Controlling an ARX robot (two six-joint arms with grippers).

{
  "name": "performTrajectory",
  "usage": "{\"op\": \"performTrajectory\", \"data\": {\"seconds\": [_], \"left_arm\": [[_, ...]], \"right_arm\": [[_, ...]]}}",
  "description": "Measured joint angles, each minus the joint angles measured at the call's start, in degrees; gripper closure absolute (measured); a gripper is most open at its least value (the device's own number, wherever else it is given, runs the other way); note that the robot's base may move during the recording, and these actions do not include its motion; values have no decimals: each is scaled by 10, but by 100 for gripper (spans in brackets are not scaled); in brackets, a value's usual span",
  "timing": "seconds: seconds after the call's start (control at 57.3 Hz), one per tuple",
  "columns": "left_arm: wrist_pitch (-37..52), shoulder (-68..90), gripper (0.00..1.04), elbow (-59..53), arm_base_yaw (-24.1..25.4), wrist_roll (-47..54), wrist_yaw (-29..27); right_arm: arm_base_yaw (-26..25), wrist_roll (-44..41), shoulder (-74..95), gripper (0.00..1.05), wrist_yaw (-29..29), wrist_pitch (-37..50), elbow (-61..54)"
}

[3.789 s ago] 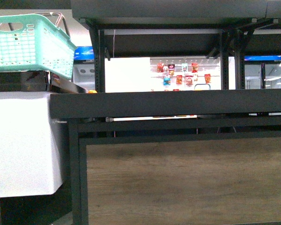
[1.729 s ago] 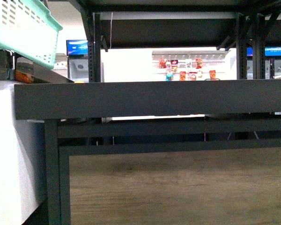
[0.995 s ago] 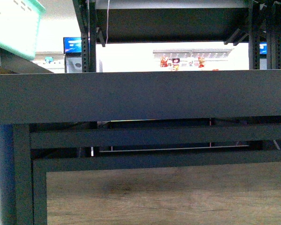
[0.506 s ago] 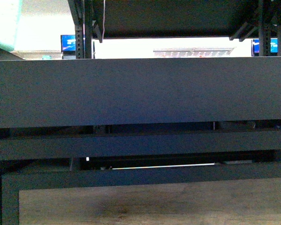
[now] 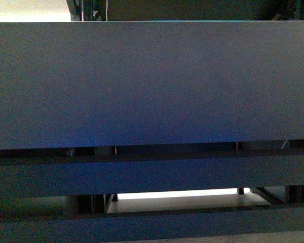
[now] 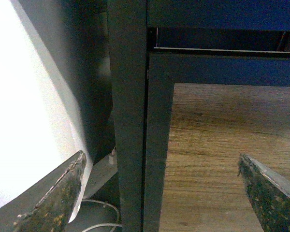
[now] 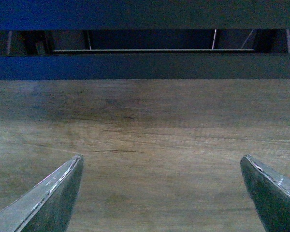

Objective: Pick lemon from shelf

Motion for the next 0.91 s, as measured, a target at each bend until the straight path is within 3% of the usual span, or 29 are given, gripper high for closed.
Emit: {"op": "performTrajectory", "data": {"seconds": [0.908], "left_arm": [[0,0,8,0,0,0,0]], "right_arm": [[0,0,0,7,0,0,0]]}}
